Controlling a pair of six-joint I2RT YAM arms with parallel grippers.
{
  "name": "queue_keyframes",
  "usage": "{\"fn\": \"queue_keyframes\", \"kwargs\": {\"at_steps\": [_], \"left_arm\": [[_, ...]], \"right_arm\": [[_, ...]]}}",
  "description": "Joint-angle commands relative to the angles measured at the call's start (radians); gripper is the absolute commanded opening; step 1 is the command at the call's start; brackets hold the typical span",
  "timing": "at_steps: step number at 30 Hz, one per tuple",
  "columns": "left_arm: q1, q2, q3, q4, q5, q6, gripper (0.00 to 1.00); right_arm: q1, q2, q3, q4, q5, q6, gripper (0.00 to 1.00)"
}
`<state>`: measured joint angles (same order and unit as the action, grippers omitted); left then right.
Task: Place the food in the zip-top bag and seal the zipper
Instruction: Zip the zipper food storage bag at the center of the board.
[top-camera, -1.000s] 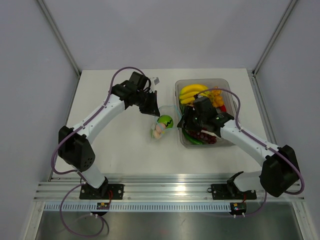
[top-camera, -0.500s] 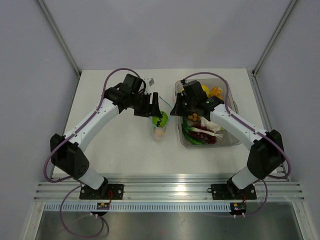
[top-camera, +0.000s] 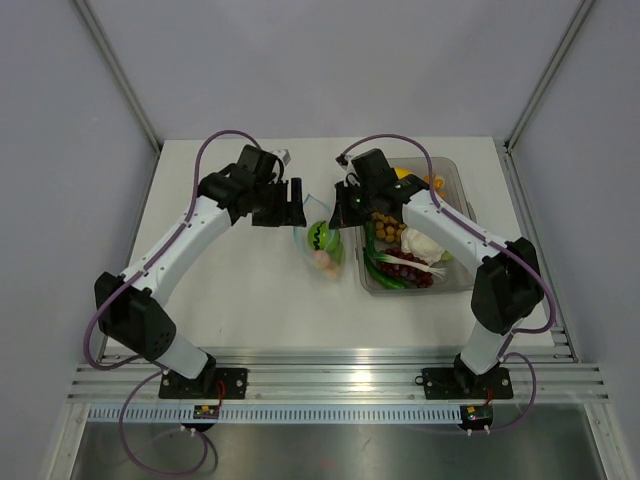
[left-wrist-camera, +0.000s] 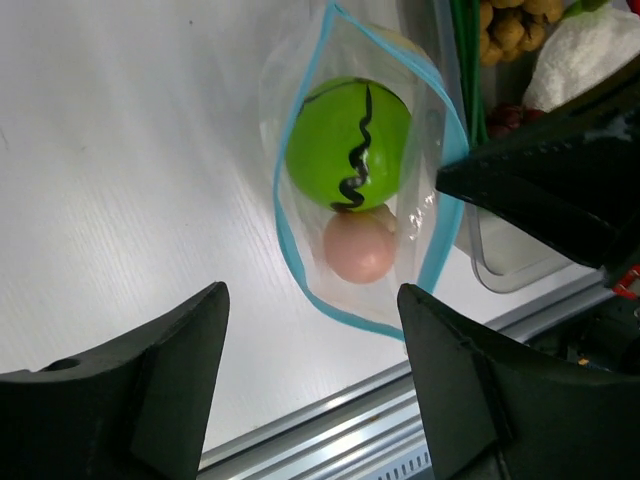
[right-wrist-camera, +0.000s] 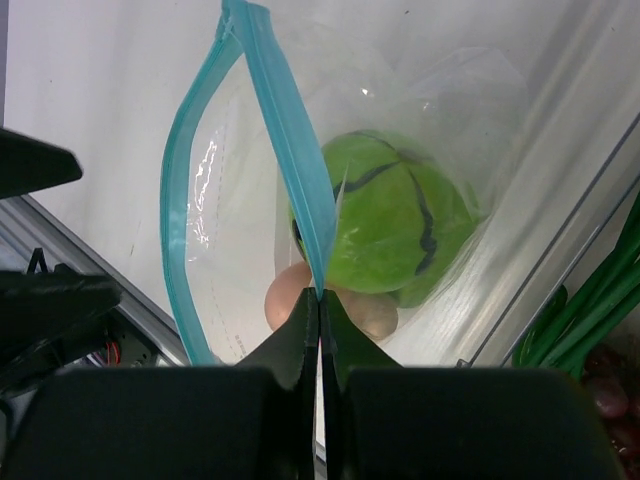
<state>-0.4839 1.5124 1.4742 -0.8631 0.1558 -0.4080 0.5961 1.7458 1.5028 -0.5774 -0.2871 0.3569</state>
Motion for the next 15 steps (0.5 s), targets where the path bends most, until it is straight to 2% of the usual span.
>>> {"fn": "queue_keyframes", "kwargs": {"at_steps": [1,9,12,15], "left_arm": [[0.005,0.048,0.038,0.022,-0.082,-0.002,0.71],[0.005,0.130,0.060,0.073,-0.064,-0.020,0.58],[0.005,0.173,0.081,0.091,-0.020,-0.035,0.48],[0.007,0.196,0.084,0.107,0.042,-0.067,0.18]], "right_arm": [[0.008,-0.017,0.047,-0.021,-0.050,-0.059,0.00],[0.008,-0.015,0.056,-0.050,-0.093,-0.105,0.00],[0.008,-0.017,0.054,-0.061,-0.103,-0.124,0.00],[0.008,-0.044,0.050,-0.073,-0.080,-0.139,0.05]]}}
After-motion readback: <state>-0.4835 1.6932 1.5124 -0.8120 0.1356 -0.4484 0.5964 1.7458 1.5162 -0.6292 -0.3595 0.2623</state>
